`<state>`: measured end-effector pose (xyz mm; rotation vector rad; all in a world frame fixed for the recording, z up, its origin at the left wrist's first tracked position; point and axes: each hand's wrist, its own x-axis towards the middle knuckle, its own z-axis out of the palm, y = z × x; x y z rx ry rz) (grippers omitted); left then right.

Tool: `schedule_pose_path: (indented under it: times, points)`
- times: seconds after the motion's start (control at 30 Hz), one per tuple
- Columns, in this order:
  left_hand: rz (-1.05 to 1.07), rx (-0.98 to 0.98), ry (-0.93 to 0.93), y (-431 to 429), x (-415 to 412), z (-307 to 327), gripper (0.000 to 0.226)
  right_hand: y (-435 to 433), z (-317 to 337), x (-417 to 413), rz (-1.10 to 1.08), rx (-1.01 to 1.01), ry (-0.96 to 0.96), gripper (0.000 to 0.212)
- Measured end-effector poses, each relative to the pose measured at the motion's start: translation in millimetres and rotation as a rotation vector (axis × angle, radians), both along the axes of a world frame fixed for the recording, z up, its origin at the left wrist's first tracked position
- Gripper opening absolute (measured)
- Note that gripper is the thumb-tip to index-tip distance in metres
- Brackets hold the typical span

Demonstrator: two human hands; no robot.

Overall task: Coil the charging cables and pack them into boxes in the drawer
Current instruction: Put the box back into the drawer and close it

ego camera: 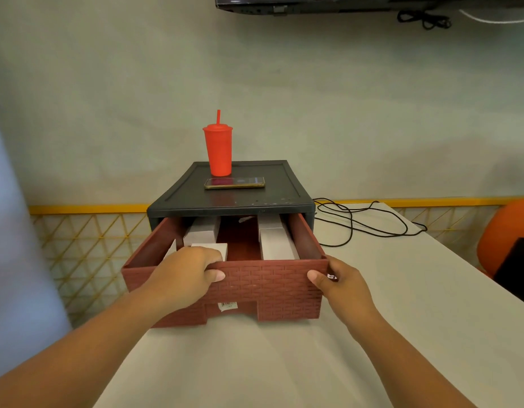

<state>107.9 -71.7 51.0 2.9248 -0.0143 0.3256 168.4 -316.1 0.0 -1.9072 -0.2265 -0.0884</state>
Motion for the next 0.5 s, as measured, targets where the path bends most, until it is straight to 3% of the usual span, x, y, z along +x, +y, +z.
schedule_pose_path:
  times: [0.5]
  points:
    - [0.091, -0.008, 0.018, 26.1, 95.4, -2.0, 0.011, 35.7, -0.1, 93.8, -0.011, -0.144, -0.03, 0.037]
